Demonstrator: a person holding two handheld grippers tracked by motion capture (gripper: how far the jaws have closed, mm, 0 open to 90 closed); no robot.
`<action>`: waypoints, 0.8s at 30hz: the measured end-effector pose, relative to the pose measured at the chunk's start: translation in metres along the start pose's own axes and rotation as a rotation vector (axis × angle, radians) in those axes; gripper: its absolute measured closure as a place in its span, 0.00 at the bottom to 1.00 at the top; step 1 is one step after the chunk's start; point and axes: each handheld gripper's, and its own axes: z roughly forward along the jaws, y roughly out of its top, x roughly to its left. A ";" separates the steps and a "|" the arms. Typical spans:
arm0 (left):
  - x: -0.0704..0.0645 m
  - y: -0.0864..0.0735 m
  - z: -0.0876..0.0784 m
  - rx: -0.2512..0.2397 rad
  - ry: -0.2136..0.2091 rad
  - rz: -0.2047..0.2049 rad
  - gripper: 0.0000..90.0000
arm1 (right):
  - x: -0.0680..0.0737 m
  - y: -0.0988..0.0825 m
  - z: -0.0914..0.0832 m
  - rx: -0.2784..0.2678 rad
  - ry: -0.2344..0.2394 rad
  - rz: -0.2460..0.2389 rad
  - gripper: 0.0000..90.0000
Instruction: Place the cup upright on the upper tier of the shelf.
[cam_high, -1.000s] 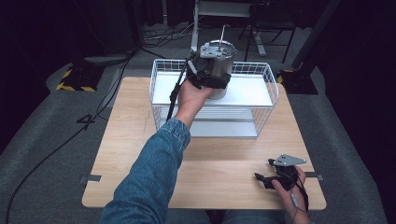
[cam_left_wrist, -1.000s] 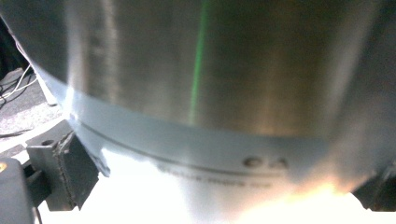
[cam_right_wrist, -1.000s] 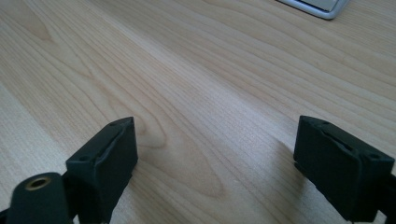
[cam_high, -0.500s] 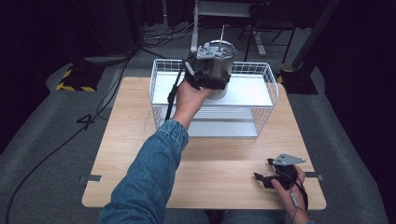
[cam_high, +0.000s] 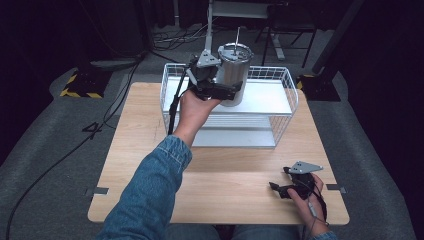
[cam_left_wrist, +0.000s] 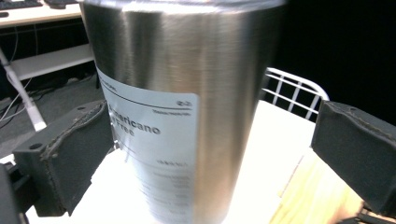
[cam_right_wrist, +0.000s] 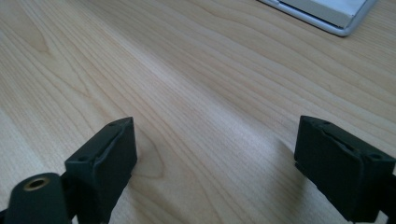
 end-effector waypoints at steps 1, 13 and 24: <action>-0.001 0.000 -0.003 0.000 -0.004 0.002 0.00 | 0.000 0.001 0.001 0.001 0.003 0.001 0.14; -0.016 -0.003 -0.049 -0.022 -0.064 0.006 0.00 | -0.002 0.004 0.004 -0.001 0.013 -0.007 0.14; -0.028 -0.022 -0.094 -0.036 -0.076 0.013 0.00 | -0.003 0.004 0.004 0.002 0.016 -0.011 0.14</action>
